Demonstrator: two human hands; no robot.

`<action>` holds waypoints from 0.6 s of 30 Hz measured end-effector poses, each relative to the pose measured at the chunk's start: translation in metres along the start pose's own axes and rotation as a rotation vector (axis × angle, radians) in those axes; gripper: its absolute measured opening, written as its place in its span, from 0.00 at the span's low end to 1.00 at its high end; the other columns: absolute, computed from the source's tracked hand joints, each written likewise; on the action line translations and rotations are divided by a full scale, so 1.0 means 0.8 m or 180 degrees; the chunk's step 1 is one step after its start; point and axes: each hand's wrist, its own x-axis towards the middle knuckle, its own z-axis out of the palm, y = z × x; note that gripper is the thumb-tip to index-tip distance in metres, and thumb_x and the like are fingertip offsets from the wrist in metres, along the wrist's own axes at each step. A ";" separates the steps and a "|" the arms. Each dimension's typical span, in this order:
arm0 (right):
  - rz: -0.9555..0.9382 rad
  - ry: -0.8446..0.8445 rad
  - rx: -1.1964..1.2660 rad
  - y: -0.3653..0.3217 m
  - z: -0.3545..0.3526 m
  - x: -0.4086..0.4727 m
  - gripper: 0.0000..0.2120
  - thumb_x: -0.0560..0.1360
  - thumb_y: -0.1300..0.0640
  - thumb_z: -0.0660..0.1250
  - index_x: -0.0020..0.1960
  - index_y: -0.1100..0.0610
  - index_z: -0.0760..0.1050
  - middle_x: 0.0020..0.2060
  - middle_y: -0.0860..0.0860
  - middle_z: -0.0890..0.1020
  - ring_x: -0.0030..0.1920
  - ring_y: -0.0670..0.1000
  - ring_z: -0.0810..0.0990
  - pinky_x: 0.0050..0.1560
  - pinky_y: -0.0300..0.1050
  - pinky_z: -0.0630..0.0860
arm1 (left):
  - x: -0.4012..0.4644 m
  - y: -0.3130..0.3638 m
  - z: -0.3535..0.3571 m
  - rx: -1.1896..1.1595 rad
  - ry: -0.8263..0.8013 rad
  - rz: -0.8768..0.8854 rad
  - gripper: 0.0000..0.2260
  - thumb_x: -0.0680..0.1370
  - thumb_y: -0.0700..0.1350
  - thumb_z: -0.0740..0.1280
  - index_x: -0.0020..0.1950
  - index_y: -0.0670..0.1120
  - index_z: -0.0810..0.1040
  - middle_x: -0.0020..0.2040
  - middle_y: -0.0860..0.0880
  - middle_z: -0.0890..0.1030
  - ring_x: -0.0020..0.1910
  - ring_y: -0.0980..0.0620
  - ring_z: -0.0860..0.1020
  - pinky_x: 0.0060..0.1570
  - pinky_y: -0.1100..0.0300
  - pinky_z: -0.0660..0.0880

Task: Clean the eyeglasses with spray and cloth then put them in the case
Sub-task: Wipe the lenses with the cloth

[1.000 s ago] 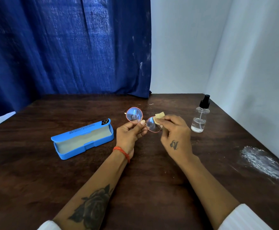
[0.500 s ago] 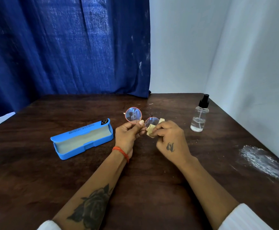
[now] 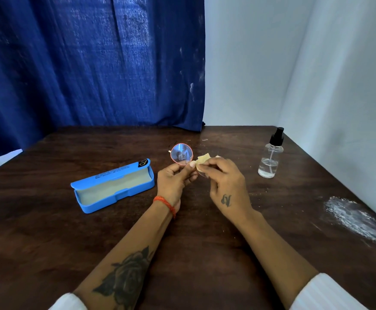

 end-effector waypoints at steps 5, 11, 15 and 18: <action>0.0000 -0.0244 0.0204 0.008 -0.002 -0.003 0.16 0.63 0.75 0.67 0.44 0.59 0.83 0.41 0.54 0.82 0.45 0.54 0.80 0.49 0.41 0.75 | 0.002 -0.003 0.000 0.0048 0.0004 0.0020 0.03 0.74 0.39 0.68 0.43 0.43 0.81 0.35 0.51 0.83 0.35 0.58 0.81 0.36 0.67 0.78; 0.0275 -0.0459 0.0206 0.017 -0.009 0.001 0.16 0.57 0.76 0.66 0.35 0.59 0.83 0.35 0.53 0.84 0.39 0.58 0.80 0.44 0.47 0.78 | 0.003 -0.007 0.001 0.0213 0.0039 0.0156 0.03 0.73 0.38 0.69 0.40 0.44 0.81 0.33 0.49 0.82 0.34 0.57 0.80 0.36 0.68 0.78; 0.0651 0.0028 0.0300 0.027 -0.018 0.010 0.17 0.59 0.78 0.65 0.37 0.60 0.83 0.37 0.56 0.85 0.41 0.58 0.81 0.46 0.49 0.78 | 0.005 -0.005 -0.001 0.0268 0.0048 0.0190 0.02 0.72 0.38 0.69 0.41 0.45 0.81 0.34 0.49 0.82 0.34 0.58 0.80 0.36 0.68 0.77; 0.0857 0.0669 0.0635 0.020 -0.024 0.021 0.16 0.64 0.76 0.67 0.43 0.60 0.83 0.42 0.55 0.84 0.43 0.48 0.79 0.47 0.36 0.76 | 0.006 -0.006 -0.002 0.0344 -0.0012 0.0232 0.01 0.72 0.39 0.70 0.42 0.44 0.81 0.34 0.49 0.82 0.34 0.58 0.80 0.36 0.68 0.77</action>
